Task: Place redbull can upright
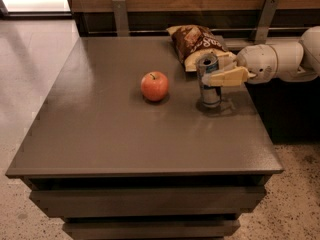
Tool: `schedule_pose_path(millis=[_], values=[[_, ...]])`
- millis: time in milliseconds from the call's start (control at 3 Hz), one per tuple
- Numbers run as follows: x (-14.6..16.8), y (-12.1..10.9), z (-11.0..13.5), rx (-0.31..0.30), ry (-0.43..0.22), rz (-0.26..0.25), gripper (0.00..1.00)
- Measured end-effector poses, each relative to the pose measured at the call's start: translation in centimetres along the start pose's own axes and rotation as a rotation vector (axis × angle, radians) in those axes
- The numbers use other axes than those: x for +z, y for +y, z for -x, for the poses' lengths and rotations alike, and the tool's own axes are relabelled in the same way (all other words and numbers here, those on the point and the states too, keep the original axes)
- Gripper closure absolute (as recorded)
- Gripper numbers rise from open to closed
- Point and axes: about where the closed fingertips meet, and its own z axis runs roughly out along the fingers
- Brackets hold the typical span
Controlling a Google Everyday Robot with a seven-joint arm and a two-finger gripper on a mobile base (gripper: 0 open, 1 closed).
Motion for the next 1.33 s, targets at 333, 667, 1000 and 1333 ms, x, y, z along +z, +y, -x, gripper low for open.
schedule_pose_path(millis=[333,667,1000,1333], values=[[-0.3,-0.7,-0.5,-0.01,-0.034,0.008,1.0],[-0.6,-1.4,-1.2,-0.018,-0.066,0.014,1.0],[-0.7,-1.8,-1.6,-0.032,-0.093,0.021,1.0],[-0.7,-2.1,-1.5,-0.049,-0.117,0.031,1.0]])
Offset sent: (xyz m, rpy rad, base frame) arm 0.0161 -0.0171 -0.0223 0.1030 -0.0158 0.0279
